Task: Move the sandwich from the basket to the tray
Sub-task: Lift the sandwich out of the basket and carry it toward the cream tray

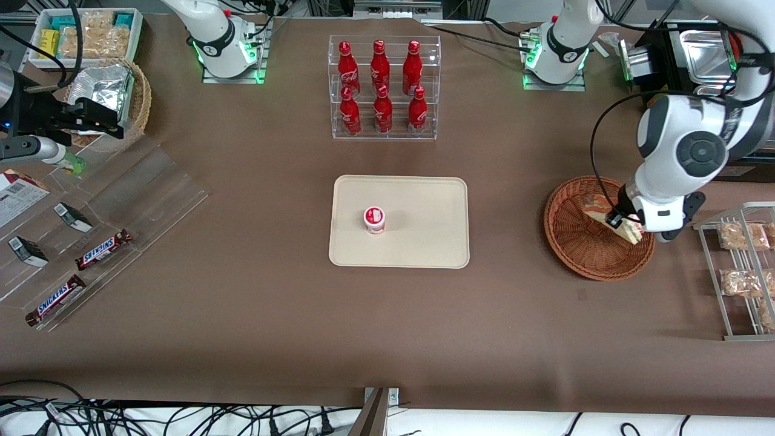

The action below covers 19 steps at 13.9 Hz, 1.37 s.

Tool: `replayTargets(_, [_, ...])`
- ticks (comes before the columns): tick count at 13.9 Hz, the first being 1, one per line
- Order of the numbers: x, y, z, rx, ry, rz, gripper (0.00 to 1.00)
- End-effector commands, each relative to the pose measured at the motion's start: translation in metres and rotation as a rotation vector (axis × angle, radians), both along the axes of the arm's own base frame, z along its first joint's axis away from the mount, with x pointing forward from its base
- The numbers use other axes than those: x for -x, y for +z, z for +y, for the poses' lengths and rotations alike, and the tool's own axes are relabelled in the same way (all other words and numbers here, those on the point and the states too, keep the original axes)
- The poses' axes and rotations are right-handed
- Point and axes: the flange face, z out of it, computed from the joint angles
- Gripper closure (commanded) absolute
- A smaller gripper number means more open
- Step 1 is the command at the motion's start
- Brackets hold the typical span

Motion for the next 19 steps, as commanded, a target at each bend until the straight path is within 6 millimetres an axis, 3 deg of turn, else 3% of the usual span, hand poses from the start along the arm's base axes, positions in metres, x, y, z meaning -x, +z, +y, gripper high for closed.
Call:
replayTargets(1, [-0.016, 0.058, -0.004, 0.072, -0.096, 0.054, 1.0])
replayTargets(3, [-0.022, 0.097, -0.022, 0.112, -0.213, 0.084, 1.0])
replayTargets(5, [-0.024, 0.119, -0.054, 0.152, -0.351, 0.067, 1.0])
replayTargets(8, [-0.018, 0.135, -0.121, 0.184, -0.586, 0.045, 1.0])
replayTargets(11, [-0.001, 0.142, -0.186, 0.206, -0.702, 0.028, 1.0])
replayTargets(16, [0.021, 0.113, -0.29, 0.22, -0.804, -0.028, 1.0])
replayTargets(19, [0.033, 0.071, -0.342, 0.181, -0.823, -0.024, 1.0])
